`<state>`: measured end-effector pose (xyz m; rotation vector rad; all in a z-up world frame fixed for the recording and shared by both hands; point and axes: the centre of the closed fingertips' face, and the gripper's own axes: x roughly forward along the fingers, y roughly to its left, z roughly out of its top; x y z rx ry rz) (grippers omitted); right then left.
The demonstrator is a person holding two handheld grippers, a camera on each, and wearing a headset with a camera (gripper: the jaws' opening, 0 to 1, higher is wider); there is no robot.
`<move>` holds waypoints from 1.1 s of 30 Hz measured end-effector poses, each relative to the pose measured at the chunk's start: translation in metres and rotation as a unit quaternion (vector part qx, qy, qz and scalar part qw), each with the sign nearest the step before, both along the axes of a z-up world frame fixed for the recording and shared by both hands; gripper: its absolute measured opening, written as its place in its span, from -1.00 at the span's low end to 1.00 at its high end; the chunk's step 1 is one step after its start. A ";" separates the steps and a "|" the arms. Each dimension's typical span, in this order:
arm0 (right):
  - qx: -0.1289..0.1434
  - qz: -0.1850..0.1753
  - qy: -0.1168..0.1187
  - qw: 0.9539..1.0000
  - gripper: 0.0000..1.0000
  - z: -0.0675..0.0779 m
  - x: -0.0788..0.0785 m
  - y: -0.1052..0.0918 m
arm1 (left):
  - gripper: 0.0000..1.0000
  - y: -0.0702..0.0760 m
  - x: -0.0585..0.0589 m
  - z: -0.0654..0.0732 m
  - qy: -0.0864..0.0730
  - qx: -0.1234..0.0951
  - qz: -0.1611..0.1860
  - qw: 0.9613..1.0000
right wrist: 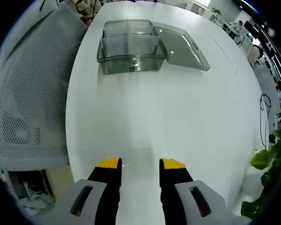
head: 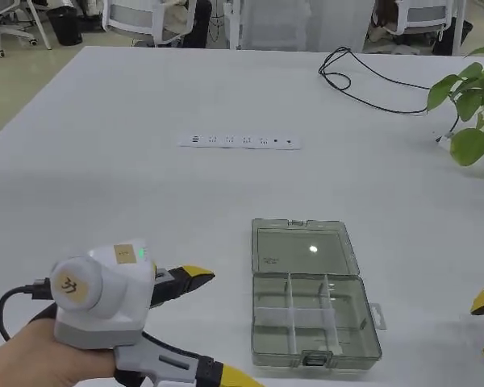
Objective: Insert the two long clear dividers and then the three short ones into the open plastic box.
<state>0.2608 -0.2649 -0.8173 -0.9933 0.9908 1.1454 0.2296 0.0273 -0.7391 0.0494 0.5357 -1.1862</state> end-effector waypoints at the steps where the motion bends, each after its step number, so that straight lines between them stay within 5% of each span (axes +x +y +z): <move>1: 0.010 -0.006 -0.005 1.000 -0.34 0.005 0.001 0.005 | 1.00 0.000 0.000 0.001 0.001 -0.002 0.000 1.000; 18: 0.089 -0.014 -0.078 0.993 -0.34 0.068 0.010 0.067 | 0.95 -0.019 0.023 0.043 0.003 -0.063 0.035 0.997; 29: 0.121 -0.019 -0.107 0.987 -0.34 0.110 0.014 0.108 | 0.60 -0.050 0.033 0.076 0.061 -0.136 0.053 0.987; 33: 0.130 -0.015 -0.115 0.985 -0.34 0.118 0.014 0.119 | 0.49 -0.063 0.033 0.080 0.115 -0.151 0.058 0.980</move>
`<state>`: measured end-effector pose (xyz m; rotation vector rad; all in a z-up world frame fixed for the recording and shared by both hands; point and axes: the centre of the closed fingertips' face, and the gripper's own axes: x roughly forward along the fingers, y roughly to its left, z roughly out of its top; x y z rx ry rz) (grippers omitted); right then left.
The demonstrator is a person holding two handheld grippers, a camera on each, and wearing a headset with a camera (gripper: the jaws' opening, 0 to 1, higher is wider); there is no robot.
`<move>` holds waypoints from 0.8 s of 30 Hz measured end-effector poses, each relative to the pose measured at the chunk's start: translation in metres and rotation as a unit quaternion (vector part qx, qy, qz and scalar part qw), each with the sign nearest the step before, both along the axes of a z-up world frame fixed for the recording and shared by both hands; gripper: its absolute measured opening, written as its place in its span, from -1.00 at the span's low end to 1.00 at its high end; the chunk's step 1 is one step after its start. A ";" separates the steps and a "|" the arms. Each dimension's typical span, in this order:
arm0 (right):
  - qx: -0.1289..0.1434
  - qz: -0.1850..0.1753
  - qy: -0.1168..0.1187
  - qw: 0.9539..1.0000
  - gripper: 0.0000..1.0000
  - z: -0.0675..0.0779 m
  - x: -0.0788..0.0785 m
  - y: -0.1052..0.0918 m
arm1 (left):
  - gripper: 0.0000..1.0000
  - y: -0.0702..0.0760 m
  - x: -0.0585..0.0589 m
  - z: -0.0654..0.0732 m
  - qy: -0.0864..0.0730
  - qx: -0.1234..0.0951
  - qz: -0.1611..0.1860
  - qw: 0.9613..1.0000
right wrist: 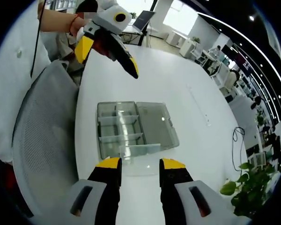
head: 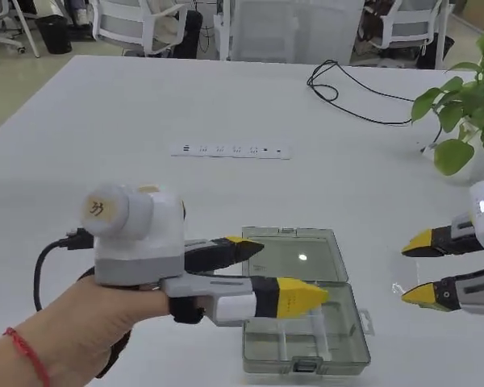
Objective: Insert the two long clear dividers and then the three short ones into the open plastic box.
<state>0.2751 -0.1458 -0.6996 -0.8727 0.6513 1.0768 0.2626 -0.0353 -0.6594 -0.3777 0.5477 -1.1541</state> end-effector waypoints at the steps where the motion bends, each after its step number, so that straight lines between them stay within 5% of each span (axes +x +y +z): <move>1: 0.001 0.001 -0.001 1.000 -0.34 0.003 0.001 0.004 | 0.46 -0.004 0.001 0.001 0.005 -0.004 -0.001 1.000; 12: -0.015 0.026 -0.022 0.999 -0.34 0.020 -0.013 0.034 | 0.10 -0.036 -0.005 0.000 0.051 -0.020 -0.019 0.998; 24: -0.013 0.037 -0.027 0.999 -0.34 0.032 -0.025 0.055 | -0.41 -0.054 -0.007 -0.005 0.105 -0.032 -0.014 0.994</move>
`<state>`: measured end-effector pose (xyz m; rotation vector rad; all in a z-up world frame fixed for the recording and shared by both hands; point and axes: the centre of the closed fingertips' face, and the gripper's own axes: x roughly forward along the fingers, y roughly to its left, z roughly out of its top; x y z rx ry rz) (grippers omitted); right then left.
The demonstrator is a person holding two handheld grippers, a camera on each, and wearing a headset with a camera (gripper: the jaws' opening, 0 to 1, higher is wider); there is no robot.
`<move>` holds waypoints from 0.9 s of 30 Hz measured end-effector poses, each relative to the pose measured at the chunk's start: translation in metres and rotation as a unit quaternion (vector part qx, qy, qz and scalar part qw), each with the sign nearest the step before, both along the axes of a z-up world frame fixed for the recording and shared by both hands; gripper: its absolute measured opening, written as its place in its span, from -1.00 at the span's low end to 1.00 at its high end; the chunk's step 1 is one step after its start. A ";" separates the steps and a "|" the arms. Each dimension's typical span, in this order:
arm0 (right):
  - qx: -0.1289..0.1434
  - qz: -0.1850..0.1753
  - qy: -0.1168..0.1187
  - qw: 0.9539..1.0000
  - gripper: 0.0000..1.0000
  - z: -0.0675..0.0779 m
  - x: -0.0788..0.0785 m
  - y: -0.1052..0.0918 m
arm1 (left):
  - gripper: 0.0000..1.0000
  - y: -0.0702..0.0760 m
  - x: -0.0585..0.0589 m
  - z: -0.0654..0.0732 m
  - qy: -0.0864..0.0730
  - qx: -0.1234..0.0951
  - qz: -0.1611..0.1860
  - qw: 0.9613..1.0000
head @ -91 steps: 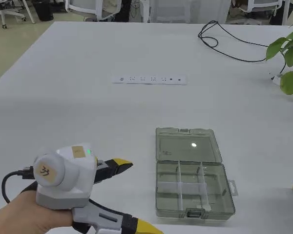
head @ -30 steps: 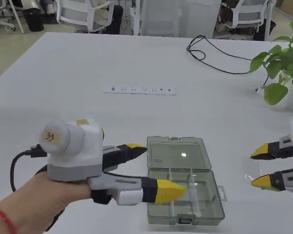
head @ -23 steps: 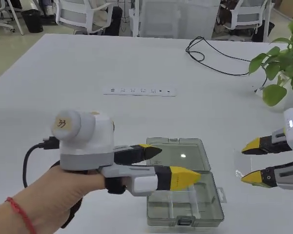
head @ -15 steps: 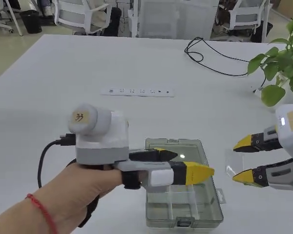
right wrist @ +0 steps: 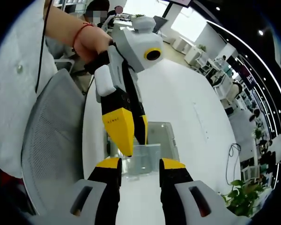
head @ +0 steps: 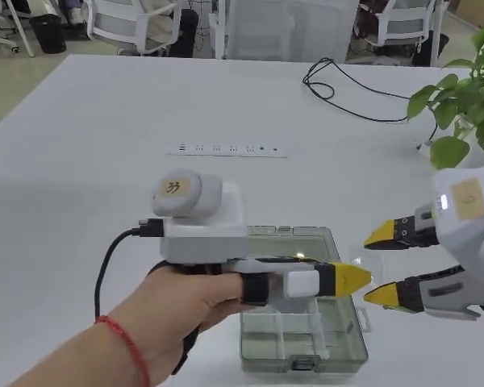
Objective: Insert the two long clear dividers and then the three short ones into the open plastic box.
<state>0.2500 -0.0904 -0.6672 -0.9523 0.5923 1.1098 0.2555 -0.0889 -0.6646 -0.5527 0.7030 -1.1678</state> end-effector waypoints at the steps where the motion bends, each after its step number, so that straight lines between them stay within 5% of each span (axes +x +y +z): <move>1: -0.001 0.001 -0.001 1.000 -0.34 0.001 0.000 0.001 | -0.44 -0.001 -0.001 0.000 0.002 0.000 -0.002 1.000; 8: 0.001 0.004 0.001 1.000 -0.34 0.004 -0.006 0.006 | -0.66 -0.008 -0.009 -0.005 0.022 0.004 -0.013 1.000; 27: -0.008 0.008 0.007 1.000 -0.34 0.003 -0.014 0.007 | -0.97 -0.012 -0.020 -0.005 0.016 0.003 -0.032 0.999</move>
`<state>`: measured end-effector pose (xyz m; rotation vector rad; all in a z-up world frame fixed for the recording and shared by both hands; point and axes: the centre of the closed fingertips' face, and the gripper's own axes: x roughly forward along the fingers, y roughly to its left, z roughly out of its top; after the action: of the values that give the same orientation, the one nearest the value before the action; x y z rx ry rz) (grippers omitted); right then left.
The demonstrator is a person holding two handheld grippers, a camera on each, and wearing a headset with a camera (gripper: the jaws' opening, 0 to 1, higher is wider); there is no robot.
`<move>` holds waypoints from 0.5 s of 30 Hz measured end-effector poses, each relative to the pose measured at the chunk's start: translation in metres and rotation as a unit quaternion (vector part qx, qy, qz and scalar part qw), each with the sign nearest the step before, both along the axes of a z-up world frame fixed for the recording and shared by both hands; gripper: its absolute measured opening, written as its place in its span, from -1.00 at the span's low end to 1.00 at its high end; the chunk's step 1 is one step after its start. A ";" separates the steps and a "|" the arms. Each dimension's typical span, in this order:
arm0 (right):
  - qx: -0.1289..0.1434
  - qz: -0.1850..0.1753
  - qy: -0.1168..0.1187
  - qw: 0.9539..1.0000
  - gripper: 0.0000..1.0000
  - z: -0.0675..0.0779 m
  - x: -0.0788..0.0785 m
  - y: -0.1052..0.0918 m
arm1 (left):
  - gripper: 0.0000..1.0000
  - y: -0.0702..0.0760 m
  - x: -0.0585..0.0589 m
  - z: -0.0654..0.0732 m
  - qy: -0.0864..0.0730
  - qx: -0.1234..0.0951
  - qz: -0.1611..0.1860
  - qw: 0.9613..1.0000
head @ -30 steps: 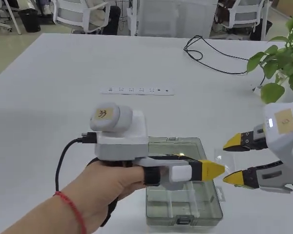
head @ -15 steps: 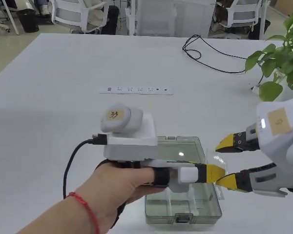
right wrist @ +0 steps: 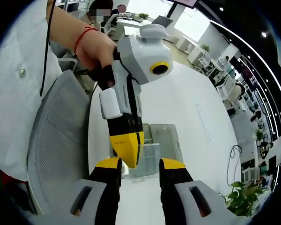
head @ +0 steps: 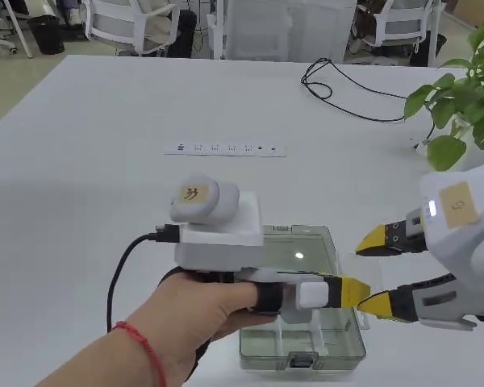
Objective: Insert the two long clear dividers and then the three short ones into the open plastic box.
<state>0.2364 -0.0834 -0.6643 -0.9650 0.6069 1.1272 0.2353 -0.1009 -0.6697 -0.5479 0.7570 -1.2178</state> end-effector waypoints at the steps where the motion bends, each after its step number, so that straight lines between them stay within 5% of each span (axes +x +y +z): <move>1: 0.001 0.000 0.001 1.000 -0.34 0.000 0.000 0.000 | -0.97 0.000 0.000 0.000 -0.001 0.000 0.000 1.000; 15: 0.001 0.004 0.001 1.000 -0.34 0.000 0.000 0.000 | -1.00 0.000 0.000 0.002 0.006 -0.005 0.004 1.000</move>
<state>0.2361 -0.0834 -0.6645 -0.9652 0.6032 1.1359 0.2353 -0.1011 -0.6675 -0.5658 0.7579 -1.2123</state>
